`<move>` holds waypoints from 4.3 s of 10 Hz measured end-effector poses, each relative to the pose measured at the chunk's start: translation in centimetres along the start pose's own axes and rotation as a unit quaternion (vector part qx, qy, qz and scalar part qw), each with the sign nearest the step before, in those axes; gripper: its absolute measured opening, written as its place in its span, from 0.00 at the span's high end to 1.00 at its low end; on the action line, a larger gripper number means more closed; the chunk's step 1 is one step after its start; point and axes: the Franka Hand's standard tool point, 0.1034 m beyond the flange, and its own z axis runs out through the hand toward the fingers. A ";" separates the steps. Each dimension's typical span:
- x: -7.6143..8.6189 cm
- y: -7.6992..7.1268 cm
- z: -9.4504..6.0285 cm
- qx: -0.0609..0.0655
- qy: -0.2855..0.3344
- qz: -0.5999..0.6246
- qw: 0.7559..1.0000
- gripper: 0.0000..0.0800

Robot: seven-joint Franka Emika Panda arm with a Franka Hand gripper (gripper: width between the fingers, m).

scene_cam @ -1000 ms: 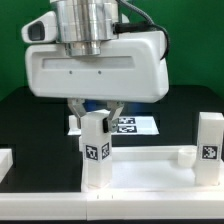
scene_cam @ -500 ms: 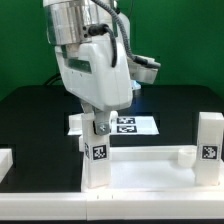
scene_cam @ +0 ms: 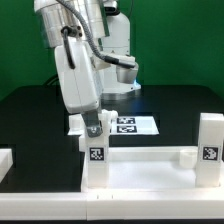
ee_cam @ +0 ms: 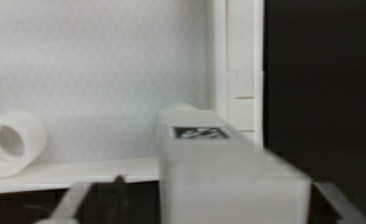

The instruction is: Assemble desk

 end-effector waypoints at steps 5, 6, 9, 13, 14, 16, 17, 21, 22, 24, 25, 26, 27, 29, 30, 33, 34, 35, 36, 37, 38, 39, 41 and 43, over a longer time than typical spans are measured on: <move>-0.7 -0.1 0.0 -0.030 -0.011 -0.300 0.953 0.19; -0.6 0.0 0.0 -0.030 -0.012 -0.331 0.943 0.19; -0.7 -0.3 0.2 -0.052 0.012 -0.508 0.860 0.19; -0.2 -0.1 0.2 -0.048 0.013 -0.433 0.900 0.63; -0.1 -0.2 0.1 -0.041 0.012 -0.345 0.938 0.63; -0.3 0.0 0.2 -0.021 -0.004 -0.132 0.991 0.64; -0.4 -0.1 0.2 -0.025 -0.006 -0.114 0.993 0.64; -0.6 -0.4 0.1 -0.019 -0.009 0.099 0.995 0.64; -0.7 -0.5 0.2 -0.011 -0.004 0.130 0.991 0.64; -0.5 -0.5 0.3 -0.011 -0.002 0.099 0.995 0.55; -0.1 -0.4 0.4 -0.014 -0.004 0.022 1.000 0.32; -0.2 -0.5 0.4 -0.023 -0.007 -0.053 0.998 0.32; -0.7 -0.7 0.3 -0.033 -0.002 -0.119 0.992 0.23; -0.3 -0.6 0.4 -0.031 -0.002 -0.180 0.983 0.19; -0.3 -0.6 0.4 -0.031 -0.003 -0.224 0.974 0.19; -0.3 -1.0 0.5 -0.050 0.006 -0.455 0.889 0.19; -0.4 -1.1 0.5 -0.046 0.006 -0.427 0.903 0.19; -0.3 -1.1 0.5 -0.046 0.006 -0.428 0.903 0.31; -0.3 -1.1 0.6 -0.046 0.006 -0.425 0.904 0.50; 0.0 -1.0 0.5 -0.047 0.011 -0.377 0.925 0.50; 0.3 -0.9 0.4 -0.047 0.013 -0.335 0.941 0.62; 0.4 -0.9 0.4 -0.046 0.014 -0.282 0.958 0.62; 0.9 -0.7 0.5 -0.032 0.012 -0.121 0.992 0.63; 1.1 -0.6 0.4 -0.014 -0.012 0.049 0.999 0.63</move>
Offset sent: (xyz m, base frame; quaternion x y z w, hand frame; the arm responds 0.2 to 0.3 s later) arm -0.0113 0.0165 0.0055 -0.0152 -0.0290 -0.1576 0.9870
